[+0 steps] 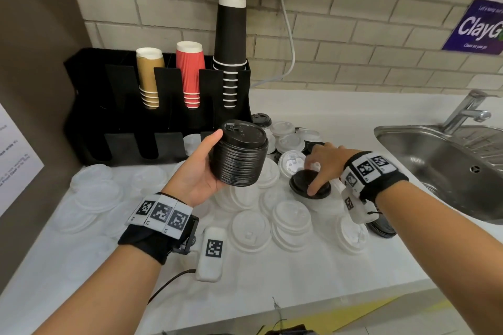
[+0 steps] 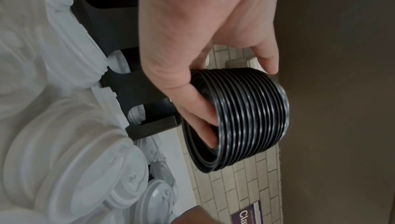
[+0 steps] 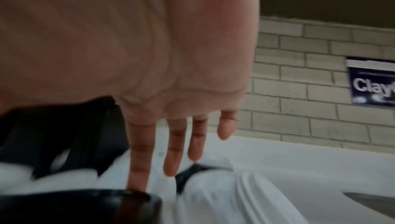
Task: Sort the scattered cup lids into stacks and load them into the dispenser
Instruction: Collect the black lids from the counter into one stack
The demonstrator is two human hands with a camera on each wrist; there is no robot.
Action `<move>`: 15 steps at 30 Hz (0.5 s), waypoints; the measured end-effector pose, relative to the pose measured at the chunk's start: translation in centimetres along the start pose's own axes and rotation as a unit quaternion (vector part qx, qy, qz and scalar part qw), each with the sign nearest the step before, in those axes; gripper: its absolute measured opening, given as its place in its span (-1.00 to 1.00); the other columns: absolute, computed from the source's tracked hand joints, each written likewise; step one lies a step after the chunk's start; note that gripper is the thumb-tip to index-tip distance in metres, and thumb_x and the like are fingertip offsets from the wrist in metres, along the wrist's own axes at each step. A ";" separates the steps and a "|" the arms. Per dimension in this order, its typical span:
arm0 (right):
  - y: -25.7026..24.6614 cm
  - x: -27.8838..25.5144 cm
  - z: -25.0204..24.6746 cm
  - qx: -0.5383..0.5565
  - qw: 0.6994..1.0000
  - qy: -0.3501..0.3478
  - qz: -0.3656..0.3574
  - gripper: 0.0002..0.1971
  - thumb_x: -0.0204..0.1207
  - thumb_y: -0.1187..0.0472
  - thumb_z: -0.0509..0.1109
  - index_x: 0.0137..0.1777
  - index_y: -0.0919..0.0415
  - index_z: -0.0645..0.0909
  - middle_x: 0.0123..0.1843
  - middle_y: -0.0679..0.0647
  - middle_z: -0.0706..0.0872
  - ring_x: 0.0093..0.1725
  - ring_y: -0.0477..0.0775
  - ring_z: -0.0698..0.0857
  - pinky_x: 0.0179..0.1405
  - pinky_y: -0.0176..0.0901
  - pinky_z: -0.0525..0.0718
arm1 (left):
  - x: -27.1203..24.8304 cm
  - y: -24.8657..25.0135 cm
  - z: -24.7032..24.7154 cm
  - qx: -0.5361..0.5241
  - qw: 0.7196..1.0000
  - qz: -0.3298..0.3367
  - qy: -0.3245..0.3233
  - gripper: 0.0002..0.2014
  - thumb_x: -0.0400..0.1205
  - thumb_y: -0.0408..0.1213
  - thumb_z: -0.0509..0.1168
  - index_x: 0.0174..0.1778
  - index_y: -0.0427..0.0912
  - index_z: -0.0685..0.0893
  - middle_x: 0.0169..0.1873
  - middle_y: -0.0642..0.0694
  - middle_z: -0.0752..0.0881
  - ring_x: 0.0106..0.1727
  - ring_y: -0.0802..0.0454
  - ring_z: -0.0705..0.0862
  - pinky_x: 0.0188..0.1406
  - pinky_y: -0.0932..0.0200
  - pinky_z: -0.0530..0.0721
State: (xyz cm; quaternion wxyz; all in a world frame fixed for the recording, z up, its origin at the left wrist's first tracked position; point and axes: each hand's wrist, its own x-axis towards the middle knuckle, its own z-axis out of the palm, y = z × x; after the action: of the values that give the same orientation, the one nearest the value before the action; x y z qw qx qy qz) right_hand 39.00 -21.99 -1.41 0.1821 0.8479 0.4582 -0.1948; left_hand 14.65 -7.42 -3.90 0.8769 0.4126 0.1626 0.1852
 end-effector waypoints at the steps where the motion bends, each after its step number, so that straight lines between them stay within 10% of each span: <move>1: 0.3 -0.4 -0.6 0.071 0.997 0.014 -0.020 -0.30 0.08 -0.34 0.58 0.22 -0.11 0.56 0.21 -0.07 0.50 0.26 0.07 0.44 0.23 0.00 0.48 | 0.0 0.0 0.0 0.002 1.000 0.001 -0.002 -0.41 0.56 0.05 0.25 0.48 -0.16 0.54 0.36 -0.22 0.67 0.35 -0.19 0.66 0.17 -0.13 0.73; 9: -2.2 -3.7 -3.5 0.518 0.803 0.171 -0.240 -0.55 0.42 0.22 0.51 0.29 -0.07 0.53 0.12 0.18 0.64 0.08 0.04 0.66 0.20 0.08 0.61 | 0.5 -0.6 0.9 0.013 1.000 -0.026 -0.009 -0.44 0.52 0.03 0.31 0.40 -0.17 0.62 0.32 -0.22 0.70 0.30 -0.15 0.70 0.06 -0.06 0.78; 15: -4.4 -4.3 -4.5 0.429 0.841 0.147 -0.294 -0.47 0.48 0.33 0.50 0.42 -0.04 0.52 0.10 0.07 0.64 0.03 -0.09 0.65 0.03 -0.40 0.59 | 0.7 -1.1 1.3 0.071 0.997 -0.024 0.002 -0.35 0.45 0.02 0.38 0.44 -0.18 0.54 0.23 -0.16 0.75 0.21 -0.06 0.75 -0.06 0.02 0.79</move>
State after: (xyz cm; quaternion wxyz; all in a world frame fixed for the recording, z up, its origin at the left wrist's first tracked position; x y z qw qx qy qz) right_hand 33.89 -20.57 3.98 -0.3349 0.6854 0.5781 -0.2896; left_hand 16.01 -8.65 -4.02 0.8490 0.4698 0.1873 0.1529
